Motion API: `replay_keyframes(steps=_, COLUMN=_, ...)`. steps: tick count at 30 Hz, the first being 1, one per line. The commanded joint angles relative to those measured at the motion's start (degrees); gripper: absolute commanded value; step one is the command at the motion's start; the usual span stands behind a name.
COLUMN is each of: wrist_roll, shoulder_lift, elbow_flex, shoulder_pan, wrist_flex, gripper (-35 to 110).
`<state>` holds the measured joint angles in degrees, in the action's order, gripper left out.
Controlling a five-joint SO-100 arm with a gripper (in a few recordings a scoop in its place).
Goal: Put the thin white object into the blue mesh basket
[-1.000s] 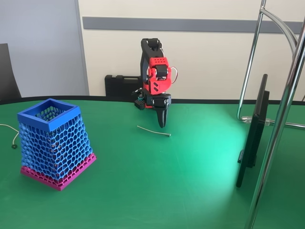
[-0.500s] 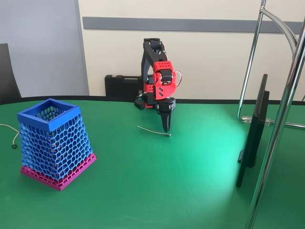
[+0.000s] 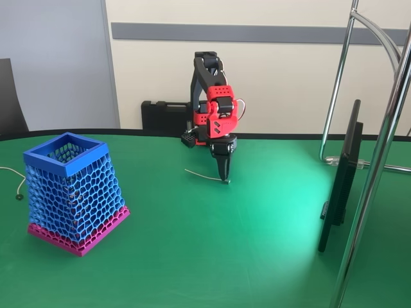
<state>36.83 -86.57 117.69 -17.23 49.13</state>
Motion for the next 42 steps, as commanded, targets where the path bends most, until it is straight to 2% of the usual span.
replay_keyframes(steps=1, wrist_roll=0.4, shoulder_lift=0.3, elbow_flex=-2.3, shoulder_pan=-0.4, wrist_flex=0.3, gripper=12)
replay_keyframes(steps=23, wrist_roll=0.5, shoulder_lift=6.6, elbow_flex=-9.2, shoulder_pan=0.0, wrist_flex=5.6, gripper=11)
replay_keyframes(steps=27, wrist_roll=0.5, shoulder_lift=6.7, elbow_flex=-9.3, shoulder_pan=0.0, wrist_flex=5.7, gripper=6)
replay_keyframes(steps=42, wrist_roll=-2.7, shoulder_lift=4.9, elbow_flex=-10.2, shoulder_pan=0.6, wrist_flex=5.7, gripper=3)
